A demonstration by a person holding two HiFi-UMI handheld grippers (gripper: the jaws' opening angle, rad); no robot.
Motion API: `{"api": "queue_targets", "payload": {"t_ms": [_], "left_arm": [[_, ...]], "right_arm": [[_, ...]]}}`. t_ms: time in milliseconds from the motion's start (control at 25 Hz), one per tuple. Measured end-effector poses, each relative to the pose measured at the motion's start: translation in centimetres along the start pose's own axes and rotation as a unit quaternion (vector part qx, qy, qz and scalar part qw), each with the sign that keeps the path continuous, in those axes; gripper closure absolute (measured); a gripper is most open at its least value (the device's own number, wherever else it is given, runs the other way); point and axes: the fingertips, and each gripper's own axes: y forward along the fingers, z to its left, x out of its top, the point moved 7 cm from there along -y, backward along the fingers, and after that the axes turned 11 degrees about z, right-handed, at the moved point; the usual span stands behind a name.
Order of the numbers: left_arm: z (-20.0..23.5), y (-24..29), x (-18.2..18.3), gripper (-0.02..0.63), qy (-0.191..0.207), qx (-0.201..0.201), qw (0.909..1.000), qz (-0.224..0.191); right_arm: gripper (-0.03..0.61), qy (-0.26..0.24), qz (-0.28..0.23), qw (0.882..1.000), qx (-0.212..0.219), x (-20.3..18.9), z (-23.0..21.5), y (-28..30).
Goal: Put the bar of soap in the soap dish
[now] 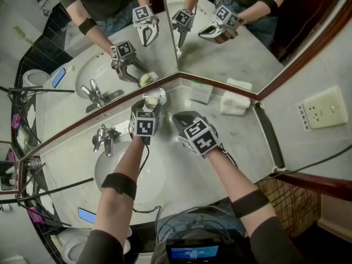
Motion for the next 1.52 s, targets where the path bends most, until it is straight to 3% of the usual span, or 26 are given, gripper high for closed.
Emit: {"api": "queue_targets", "payload": {"t_ms": [160,240,400,600,800,1200,1520], "left_arm": [[-0.9,-1.8,-0.2,0.359,0.004,-0.003,0.9999,-0.016],[-1.6,-3.7,0.0,0.417,0.006,0.0,0.9995,-0.031],[-3.3,-7.9,-0.1,0.607,-0.002,0.005,0.9979,-0.064],[-4.5,-12.8,-1.4,0.611,-0.017,0.006,0.996,-0.087],[-6.4,-17.7,-3.9,0.611,-0.062,-0.003,0.9921,-0.109],[-10.1,-22.0,-9.7,0.611,-0.144,-0.011,0.9794,-0.141],[-11.7,-22.9,-11.7,0.612,-0.145,-0.004,0.9776,-0.153]], "right_arm": [[0.56,0.008,-0.005,1.0,0.001,-0.2,0.0,-1.0],[0.56,0.009,-0.006,1.0,0.001,-0.1,0.2,-1.9],[0.56,0.002,-0.008,1.0,0.004,-0.2,0.9,-3.6],[0.56,-0.012,-0.021,1.0,0.018,-0.1,2.0,-4.8],[0.56,-0.012,-0.035,0.999,0.038,-0.7,3.6,-7.1],[0.56,-0.008,-0.068,0.996,0.059,-3.0,5.7,-10.5],[0.56,-0.003,-0.065,0.997,0.048,-4.6,5.4,-11.6]]}}
